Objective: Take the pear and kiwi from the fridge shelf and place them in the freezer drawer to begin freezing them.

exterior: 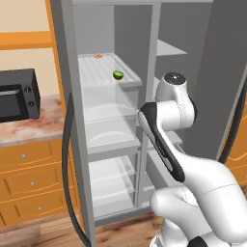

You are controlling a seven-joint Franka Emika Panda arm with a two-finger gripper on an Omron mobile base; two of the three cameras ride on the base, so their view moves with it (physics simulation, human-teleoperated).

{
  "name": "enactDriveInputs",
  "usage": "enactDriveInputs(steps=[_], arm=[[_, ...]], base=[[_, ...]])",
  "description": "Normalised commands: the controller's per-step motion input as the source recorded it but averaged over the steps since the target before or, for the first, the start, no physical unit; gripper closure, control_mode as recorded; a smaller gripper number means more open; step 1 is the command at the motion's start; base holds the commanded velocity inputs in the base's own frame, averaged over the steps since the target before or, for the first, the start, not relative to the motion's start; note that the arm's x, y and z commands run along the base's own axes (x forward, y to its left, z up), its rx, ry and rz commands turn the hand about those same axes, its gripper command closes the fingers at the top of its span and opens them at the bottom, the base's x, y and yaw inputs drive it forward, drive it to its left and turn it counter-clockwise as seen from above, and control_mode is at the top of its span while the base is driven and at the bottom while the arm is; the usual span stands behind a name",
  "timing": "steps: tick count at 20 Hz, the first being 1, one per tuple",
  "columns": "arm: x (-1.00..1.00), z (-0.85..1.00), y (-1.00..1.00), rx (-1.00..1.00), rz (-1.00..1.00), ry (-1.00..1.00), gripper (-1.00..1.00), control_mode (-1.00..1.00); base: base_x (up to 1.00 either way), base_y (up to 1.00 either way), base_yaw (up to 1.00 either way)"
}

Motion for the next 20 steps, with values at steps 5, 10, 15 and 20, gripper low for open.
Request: enactDriveInputs(steps=[5,10,15,20], arm=[[0.00,0.00,0.00,0.00,0.00,0.00,-1.00,1.00],[0.00,0.00,0.00,0.00,0.00,0.00,-1.00,1.00],[0.00,0.00,0.00,0.00,0.00,0.00,-1.00,1.00],[0.00,0.00,0.00,0.00,0.00,0.00,-1.00,1.00]], base=[[0.45,0.16,0.00],[0.27,0.22,0.00],[0.02,0.54,0.00],[0.42,0.47,-0.01]])
